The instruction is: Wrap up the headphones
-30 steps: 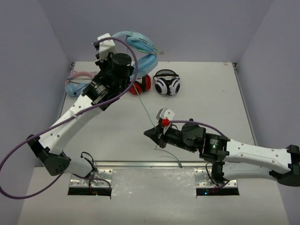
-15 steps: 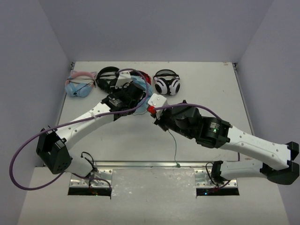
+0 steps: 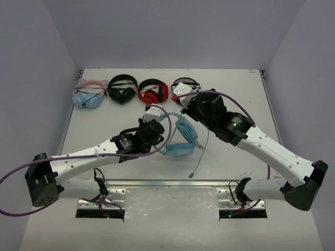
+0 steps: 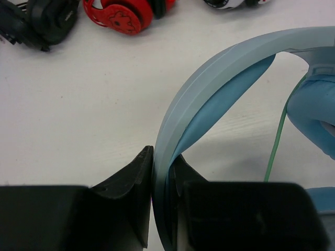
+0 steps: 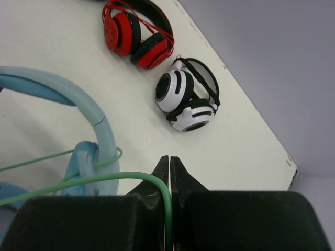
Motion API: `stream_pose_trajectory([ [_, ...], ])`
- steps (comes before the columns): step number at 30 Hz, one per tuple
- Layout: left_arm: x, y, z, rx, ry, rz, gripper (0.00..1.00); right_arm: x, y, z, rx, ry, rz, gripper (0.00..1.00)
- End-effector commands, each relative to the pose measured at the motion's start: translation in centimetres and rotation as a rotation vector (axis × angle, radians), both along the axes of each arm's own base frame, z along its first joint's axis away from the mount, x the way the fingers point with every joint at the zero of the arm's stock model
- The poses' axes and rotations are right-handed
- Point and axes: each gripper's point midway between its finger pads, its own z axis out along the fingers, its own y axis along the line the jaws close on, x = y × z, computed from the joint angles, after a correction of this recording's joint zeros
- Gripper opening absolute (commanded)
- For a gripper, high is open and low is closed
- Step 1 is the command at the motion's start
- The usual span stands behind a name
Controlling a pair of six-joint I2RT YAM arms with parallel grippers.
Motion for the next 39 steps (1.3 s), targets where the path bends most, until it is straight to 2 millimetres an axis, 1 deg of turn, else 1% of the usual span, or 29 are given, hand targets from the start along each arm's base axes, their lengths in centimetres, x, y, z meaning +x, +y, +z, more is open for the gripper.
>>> stream_pose_trajectory([
  [1, -0.9, -2.0, 1.5, -0.068, -0.049, -0.085, 0.0, 2.9, -0.2, 3.0, 0.011, -0.102, -0.03, 0.01],
  [4, -1.9, -2.6, 1.8, -0.057, -0.046, -0.109, 0.0, 4.1, -1.0, 2.4, 0.019, -0.086, -0.06, 0.01],
  [5, -2.1, -2.5, 1.8, -0.046, -0.041, -0.111, 0.0, 4.6, -1.6, 2.1, 0.028, -0.074, -0.069, 0.01],
  [6, -2.5, -2.8, 2.3, -0.059, -0.048, -0.13, 0.0, 5.0, -1.9, 2.0, 0.038, -0.068, -0.078, 0.01],
  [7, -2.8, -3.2, 2.6, -0.072, -0.043, -0.153, 0.0, 5.6, -2.8, 1.7, 0.056, -0.054, -0.103, 0.01],
  [11, -4.6, -4.7, 4.6, -0.128, -0.062, -0.275, 0.0, 6.1, -2.8, 0.8, 0.089, -0.003, -0.077, 0.01],
  [13, -5.2, -4.8, 6.1, -0.164, -0.083, -0.292, 0.0, 6.2, -2.9, 0.8, 0.108, 0.005, -0.083, 0.01],
  [14, -5.3, -4.3, 6.8, -0.175, -0.092, -0.286, 0.0, 6.2, -3.0, 0.1, 0.112, 0.016, -0.085, 0.01],
  [15, -5.4, -4.1, 7.9, -0.195, -0.108, -0.281, 0.0, 6.2, -3.5, 0.3, 0.128, 0.013, -0.098, 0.01],
  [16, -5.5, -4.0, 8.6, -0.207, -0.115, -0.29, 0.01, 6.4, -3.9, -0.1, 0.167, 0.04, -0.104, 0.01],
  [18, -5.8, -3.6, 10.5, -0.239, -0.14, -0.3, 0.0, 6.2, -4.0, -0.5, 0.215, 0.081, -0.097, 0.01],
  [19, -5.8, -3.4, 11.1, -0.241, -0.148, -0.296, 0.0, 6.0, -3.8, -0.6, 0.228, 0.091, -0.083, 0.01],
  [20, -5.8, -3.2, 12.3, -0.259, -0.162, -0.291, 0.0, 5.8, -3.7, -1.2, 0.233, 0.105, -0.079, 0.01],
  [22, -5.5, -2.4, 13.6, -0.282, -0.187, -0.242, 0.0, 5.3, -3.5, -0.7, 0.284, 0.101, -0.07, 0.01],
  [23, -5.4, -2.0, 15.2, -0.317, -0.211, -0.223, 0.0, 4.9, -3.4, -1.5, 0.296, 0.116, -0.066, 0.01],
  [24, -5.4, -1.9, 16.0, -0.339, -0.222, -0.209, 0.0, 4.6, -3.2, -1.4, 0.332, 0.121, -0.064, 0.01],
  [25, -5.3, -1.7, 16.8, -0.361, -0.236, -0.192, 0.0, 4.2, -3.2, -0.3, 0.374, 0.09, -0.052, 0.03],
  [26, -5.3, -1.4, 18.3, -0.397, -0.255, -0.176, 0.0, 3.5, -2.6, -1.0, 0.397, 0.109, -0.021, 0.06],
  [27, -5.3, -1.3, 19.0, -0.415, -0.263, -0.17, 0.0, 3.1, -2.4, -0.8, 0.434, 0.112, -0.011, 0.11],
  [28, -5.3, -1.3, 19.8, -0.438, -0.27, -0.17, 0.0, 2.8, -2.3, 0.7, 0.487, 0.071, 0.009, 0.2],
  [29, -5.4, -1.2, 21.2, -0.473, -0.287, -0.173, 0.0, 2.3, -2.1, 0.1, 0.513, 0.085, 0.015, 0.24],
  [30, -5.6, -1.6, 22.2, -0.503, -0.296, -0.196, 0.0, 1.9, -1.9, 1.4, 0.569, 0.056, 0.038, 0.25],
  [31, -5.8, -1.7, 22.8, -0.521, -0.302, -0.209, 0.0, 1.5, -1.7, 0.6, 0.583, 0.074, 0.056, 0.26],
  [32, -6.0, -1.6, 24.1, -0.554, -0.315, -0.219, 0.0, 1.0, -1.0, 0.8, 0.62, 0.086, 0.096, 0.27],
  [33, -6.3, -1.9, 24.9, -0.58, -0.317, -0.246, 0.0, 1.0, -0.7, 1.7, 0.655, 0.059, 0.119, 0.27],
  [34, -6.6, -1.8, 26.2, -0.616, -0.328, -0.259, 0.0, 1.0, -0.4, 0.7, 0.666, 0.079, 0.126, 0.26],
  [36, -7.2, -2.1, 27.6, -0.668, -0.332, -0.292, 0.0, 1.0, 0.5, 0.0, 0.725, 0.097, 0.157, 0.24],
  [37, -7.5, -1.8, 28.7, -0.699, -0.345, -0.299, 0.0, 1.2, 0.9, -0.7, 0.74, 0.109, 0.164, 0.23],
  [39, -7.9, -1.8, 29.8, -0.735, -0.357, -0.316, 0.0, 1.2, 1.7, -1.3, 0.81, 0.119, 0.187, 0.24],
])
